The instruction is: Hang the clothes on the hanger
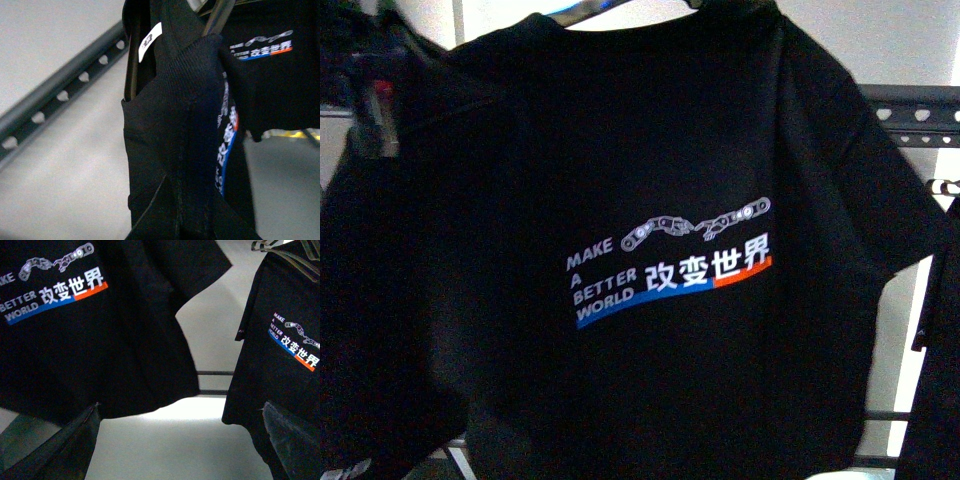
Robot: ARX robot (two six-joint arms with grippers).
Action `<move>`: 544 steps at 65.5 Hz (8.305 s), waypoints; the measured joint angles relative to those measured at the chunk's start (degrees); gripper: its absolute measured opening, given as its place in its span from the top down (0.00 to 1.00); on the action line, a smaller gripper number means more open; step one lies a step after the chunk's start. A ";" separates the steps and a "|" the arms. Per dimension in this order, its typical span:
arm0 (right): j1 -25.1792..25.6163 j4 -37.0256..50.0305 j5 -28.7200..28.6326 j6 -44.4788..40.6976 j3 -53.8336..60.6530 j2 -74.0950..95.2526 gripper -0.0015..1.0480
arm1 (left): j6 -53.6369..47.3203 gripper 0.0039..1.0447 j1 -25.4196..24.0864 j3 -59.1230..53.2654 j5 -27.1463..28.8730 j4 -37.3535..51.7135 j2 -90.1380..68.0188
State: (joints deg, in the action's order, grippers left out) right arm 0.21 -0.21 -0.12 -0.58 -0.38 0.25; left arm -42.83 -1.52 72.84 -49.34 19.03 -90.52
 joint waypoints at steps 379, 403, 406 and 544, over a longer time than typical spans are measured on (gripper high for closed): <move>21.27 -22.71 -42.56 35.41 -101.63 104.78 0.97 | 43.12 0.97 1.68 -65.31 49.64 22.36 41.27; 20.87 -18.93 -39.32 52.43 -112.67 114.64 0.97 | 43.12 0.97 1.66 -69.83 49.53 14.43 53.70; 20.74 -18.69 -39.06 53.31 -113.31 115.14 0.97 | 43.12 0.97 1.66 -70.71 49.51 15.23 54.05; -0.02 -0.74 0.04 0.63 -4.87 4.31 0.98 | 42.95 0.06 1.66 -71.80 49.48 -8.90 80.87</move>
State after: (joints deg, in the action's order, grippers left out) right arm 0.19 -0.95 -0.08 0.05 -5.26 4.56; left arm 0.12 0.14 1.04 0.14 10.13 -9.65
